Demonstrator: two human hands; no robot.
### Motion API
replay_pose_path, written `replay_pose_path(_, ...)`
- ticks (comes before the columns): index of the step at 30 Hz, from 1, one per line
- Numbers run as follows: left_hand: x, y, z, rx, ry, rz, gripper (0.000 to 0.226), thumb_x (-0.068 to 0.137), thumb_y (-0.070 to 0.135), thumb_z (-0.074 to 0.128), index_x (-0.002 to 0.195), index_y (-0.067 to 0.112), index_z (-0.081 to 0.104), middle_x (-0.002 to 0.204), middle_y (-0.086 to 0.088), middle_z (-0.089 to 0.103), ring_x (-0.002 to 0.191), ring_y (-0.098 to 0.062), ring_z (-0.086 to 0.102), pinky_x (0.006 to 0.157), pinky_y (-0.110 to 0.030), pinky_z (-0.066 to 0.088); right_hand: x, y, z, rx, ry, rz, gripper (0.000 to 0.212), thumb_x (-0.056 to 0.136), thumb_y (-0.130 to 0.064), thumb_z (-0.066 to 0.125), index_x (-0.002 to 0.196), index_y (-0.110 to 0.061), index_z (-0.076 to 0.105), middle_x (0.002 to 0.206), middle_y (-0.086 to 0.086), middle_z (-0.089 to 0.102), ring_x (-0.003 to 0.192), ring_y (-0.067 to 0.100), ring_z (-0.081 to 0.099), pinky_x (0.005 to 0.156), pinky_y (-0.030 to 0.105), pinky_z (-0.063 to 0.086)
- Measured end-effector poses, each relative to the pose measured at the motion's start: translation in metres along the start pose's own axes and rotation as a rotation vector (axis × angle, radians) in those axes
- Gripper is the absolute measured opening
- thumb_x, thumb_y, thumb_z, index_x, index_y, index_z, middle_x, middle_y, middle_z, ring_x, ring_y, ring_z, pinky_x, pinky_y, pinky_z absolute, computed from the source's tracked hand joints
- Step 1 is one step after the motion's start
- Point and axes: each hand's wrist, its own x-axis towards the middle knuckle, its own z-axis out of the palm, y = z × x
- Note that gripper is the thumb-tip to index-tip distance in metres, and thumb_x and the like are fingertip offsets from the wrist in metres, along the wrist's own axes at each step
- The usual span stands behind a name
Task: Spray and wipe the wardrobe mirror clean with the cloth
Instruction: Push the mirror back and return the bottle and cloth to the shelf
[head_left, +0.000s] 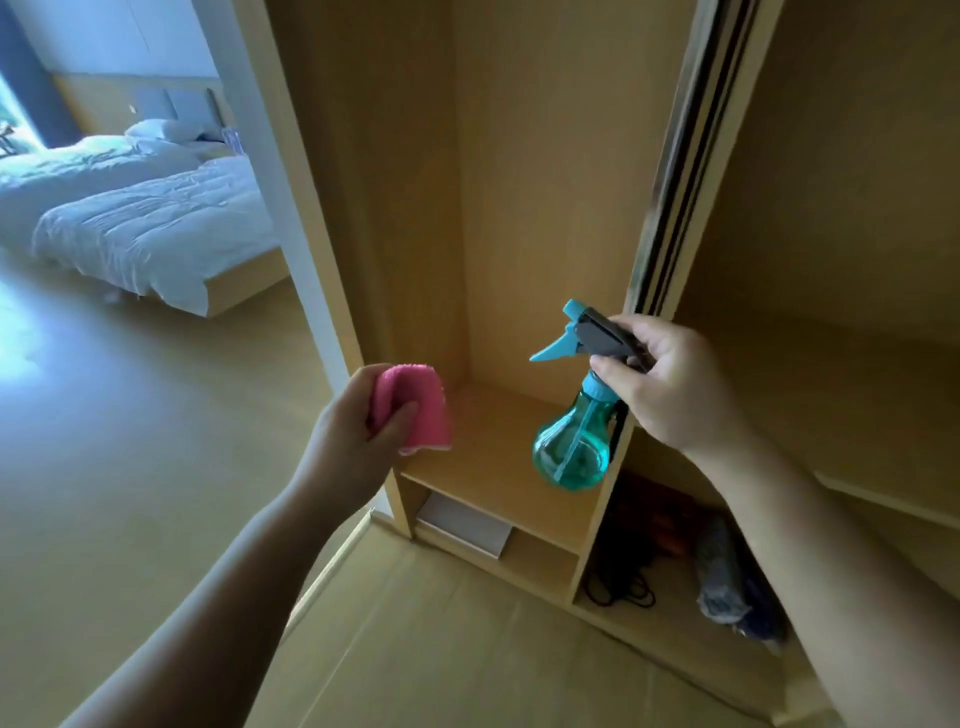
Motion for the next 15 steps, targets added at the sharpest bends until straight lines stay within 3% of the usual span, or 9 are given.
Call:
replay_pose_path(7,0.021,-0.044,-0.009,0.012,0.035,-0.075,0.037,0.088,0.014,0.061,0.098,0.049,0.053,0.085,0.011,0.063,0.063,-0.005,0.058,0.052,-0.015,0.042,0.019,0.027,0.055,0.028,-0.032,-0.011,0.017,0.085,-0.023,0.062,0.101,-0.025,0.068,0.075,-0.01,0.066,0.071,0.012,0.063,0.065,0.037,0.056)
replay_pose_path(12,0.043,-0.068,-0.004,0.045,0.017,-0.108,0.039,0.087,0.012,0.061,0.097,0.049,0.052,0.079,0.017,0.062,0.06,0.001,0.057,0.051,-0.012,0.04,0.04,0.053,0.083,0.039,-0.029,0.006,0.018,0.088,-0.018,0.064,0.105,-0.02,0.069,0.083,-0.005,0.07,0.079,0.018,0.067,0.071,0.045,0.057)
replay_pose_path(15,0.061,-0.082,-0.002,0.05,0.005,-0.105,0.04,0.087,0.013,0.062,0.097,0.05,0.051,0.083,0.023,0.062,0.069,0.004,0.059,0.052,-0.01,0.044,0.051,0.063,0.096,0.025,-0.036,0.035,0.02,0.088,-0.015,0.066,0.108,-0.018,0.069,0.086,-0.005,0.071,0.083,0.018,0.067,0.073,0.045,0.056)
